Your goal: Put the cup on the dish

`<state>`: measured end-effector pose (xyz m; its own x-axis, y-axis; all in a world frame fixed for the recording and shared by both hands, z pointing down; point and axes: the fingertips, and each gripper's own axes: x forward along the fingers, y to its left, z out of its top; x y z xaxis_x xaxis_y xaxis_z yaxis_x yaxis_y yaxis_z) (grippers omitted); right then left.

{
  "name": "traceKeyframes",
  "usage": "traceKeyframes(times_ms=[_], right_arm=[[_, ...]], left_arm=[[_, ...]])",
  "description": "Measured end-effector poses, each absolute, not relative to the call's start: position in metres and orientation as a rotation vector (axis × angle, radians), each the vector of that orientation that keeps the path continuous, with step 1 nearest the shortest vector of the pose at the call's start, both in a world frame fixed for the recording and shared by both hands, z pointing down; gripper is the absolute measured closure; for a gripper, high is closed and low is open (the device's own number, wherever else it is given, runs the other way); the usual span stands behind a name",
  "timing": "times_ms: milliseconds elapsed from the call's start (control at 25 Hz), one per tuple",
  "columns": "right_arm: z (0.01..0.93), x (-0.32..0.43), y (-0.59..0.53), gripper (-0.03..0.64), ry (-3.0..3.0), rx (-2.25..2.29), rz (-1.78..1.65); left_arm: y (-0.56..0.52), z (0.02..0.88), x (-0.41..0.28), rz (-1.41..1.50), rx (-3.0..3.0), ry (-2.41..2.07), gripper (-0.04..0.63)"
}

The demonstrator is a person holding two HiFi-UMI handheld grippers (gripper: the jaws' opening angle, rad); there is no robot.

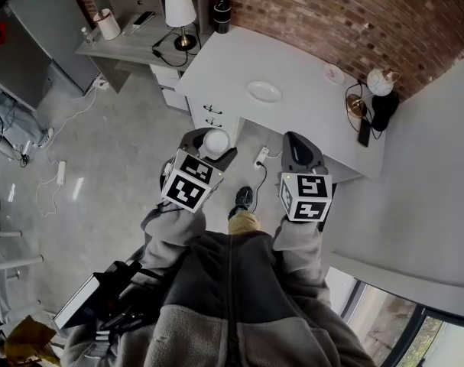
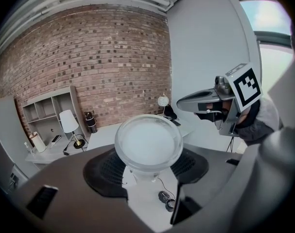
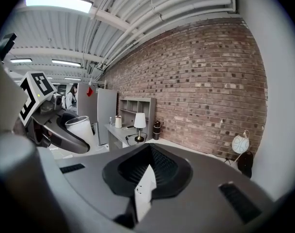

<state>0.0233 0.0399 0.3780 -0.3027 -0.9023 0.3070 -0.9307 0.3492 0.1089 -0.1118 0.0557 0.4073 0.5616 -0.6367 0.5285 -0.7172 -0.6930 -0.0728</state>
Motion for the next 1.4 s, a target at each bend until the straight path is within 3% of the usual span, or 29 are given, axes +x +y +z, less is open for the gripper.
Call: traceKeyframes(times_ms=[640, 1400], right_arm=[[0.387, 0.071, -0.12, 0.615, -2.304, 1.529, 0.176], [0.435, 0.128, -0.223, 0.615, -2.294, 1.472, 0.368]], left_arm=[[-0.115, 0.417, -0.046, 0.82, 2.597, -1.114, 0.336], [-0.213, 0.469, 0.031, 0.949, 2.61, -0.947, 0.336]])
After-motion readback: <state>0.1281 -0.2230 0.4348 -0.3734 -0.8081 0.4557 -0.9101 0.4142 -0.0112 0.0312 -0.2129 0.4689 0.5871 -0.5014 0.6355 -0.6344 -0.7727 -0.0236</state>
